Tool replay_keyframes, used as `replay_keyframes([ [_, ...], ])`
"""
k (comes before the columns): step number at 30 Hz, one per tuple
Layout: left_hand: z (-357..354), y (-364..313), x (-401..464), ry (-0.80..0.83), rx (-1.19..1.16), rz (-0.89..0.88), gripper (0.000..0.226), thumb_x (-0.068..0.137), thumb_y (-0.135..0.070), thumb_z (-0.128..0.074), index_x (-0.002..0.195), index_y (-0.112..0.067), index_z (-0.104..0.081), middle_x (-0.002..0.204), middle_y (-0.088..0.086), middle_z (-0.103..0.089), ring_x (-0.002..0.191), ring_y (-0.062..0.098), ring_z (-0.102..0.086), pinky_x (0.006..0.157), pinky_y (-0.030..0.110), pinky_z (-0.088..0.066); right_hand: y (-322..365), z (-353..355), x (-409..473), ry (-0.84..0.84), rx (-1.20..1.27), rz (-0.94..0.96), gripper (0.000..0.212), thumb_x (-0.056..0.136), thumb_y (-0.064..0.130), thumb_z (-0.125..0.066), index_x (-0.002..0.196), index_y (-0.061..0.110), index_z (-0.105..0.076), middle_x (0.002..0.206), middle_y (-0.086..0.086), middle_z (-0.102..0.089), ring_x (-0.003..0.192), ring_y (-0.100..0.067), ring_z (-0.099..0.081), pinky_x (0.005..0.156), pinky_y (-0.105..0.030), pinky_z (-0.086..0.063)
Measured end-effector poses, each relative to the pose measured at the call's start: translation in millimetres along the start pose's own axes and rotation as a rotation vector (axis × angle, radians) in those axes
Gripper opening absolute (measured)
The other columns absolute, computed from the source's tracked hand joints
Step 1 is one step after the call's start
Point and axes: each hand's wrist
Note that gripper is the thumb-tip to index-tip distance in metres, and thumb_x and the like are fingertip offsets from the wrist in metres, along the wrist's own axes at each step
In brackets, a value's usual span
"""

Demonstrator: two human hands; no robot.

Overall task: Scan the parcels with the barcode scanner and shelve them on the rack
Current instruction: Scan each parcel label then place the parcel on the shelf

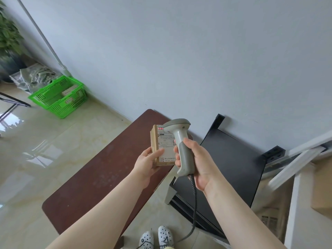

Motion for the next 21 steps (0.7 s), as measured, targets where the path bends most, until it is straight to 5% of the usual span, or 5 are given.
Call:
replay_keyframes([
  [7,2,1,3,-0.026,0.02,0.003,0.047,0.092,-0.022,-0.071,0.137,-0.019,-0.058,0.114,0.004,-0.077,0.102,0.021,-0.074,0.091,0.036,-0.055,-3,21,6,-0.07,-0.052,0.071,0.029,0.088,0.026,-0.068,0.107,0.005,-0.061,0.089,-0.006,-0.072,0.066,-0.012,-0.063,0.061,-0.026,-0.052],
  [15,-1,8,4,-0.036,0.006,0.011,0.041,0.095,-0.023,-0.066,0.136,-0.021,-0.059,0.117,0.002,-0.076,0.105,0.019,-0.073,0.081,0.031,-0.054,-33,125,56,-0.665,-0.317,0.029,0.049,0.087,0.042,-0.073,0.122,0.012,-0.056,0.116,-0.007,-0.067,0.103,-0.024,-0.063,0.073,-0.031,-0.044],
  [21,-18,6,-3,0.016,0.011,-0.003,0.037,0.097,-0.022,-0.064,0.133,-0.02,-0.061,0.117,0.002,-0.076,0.102,0.018,-0.074,0.08,0.03,-0.054,-49,175,81,-0.855,-0.233,-0.027,0.049,0.093,0.029,-0.069,0.129,0.005,-0.046,0.124,-0.009,-0.058,0.104,-0.028,-0.053,0.082,-0.035,-0.04],
])
Point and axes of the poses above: each hand's wrist, its own x-axis towards the middle knuckle, its own z-axis out of the back of the hand, y = z × x
